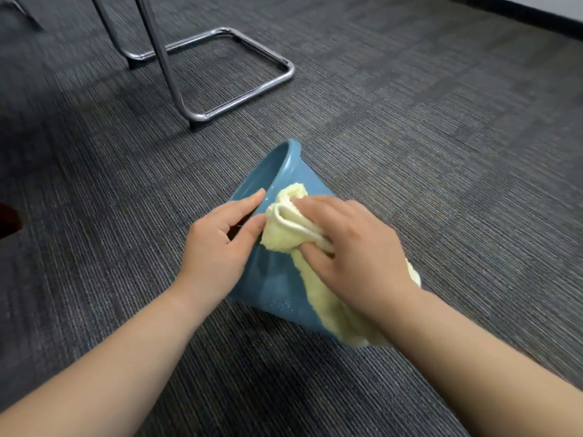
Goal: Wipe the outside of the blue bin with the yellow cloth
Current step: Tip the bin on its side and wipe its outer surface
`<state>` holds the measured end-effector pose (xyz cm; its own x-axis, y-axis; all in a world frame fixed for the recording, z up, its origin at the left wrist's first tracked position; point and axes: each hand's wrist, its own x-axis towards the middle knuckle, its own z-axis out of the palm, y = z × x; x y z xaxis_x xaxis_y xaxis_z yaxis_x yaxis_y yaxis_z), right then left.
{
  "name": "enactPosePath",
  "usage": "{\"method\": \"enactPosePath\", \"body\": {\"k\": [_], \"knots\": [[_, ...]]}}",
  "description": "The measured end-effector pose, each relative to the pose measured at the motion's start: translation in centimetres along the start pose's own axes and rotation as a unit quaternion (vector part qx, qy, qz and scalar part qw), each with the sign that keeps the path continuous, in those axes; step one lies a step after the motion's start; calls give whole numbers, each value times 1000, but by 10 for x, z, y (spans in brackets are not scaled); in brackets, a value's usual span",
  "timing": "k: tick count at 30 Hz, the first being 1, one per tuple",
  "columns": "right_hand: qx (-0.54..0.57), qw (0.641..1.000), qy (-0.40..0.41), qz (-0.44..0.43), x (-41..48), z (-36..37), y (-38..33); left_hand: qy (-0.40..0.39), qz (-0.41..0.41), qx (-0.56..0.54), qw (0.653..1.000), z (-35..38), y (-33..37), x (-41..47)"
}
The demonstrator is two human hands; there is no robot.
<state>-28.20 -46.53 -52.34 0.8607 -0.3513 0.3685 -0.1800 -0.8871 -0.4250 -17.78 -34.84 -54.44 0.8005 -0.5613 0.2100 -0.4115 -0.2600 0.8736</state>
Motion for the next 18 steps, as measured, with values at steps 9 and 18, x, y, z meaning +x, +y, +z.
{"method": "enactPosePath", "body": {"k": [9, 18], "knots": [[-2, 996, -11, 90, -6, 8, 14, 21, -9, -7, 1000, -5, -11, 0], [-47, 985, -33, 163, -3, 7, 47, 22, -31, -28, 999, -5, -11, 5]]}}
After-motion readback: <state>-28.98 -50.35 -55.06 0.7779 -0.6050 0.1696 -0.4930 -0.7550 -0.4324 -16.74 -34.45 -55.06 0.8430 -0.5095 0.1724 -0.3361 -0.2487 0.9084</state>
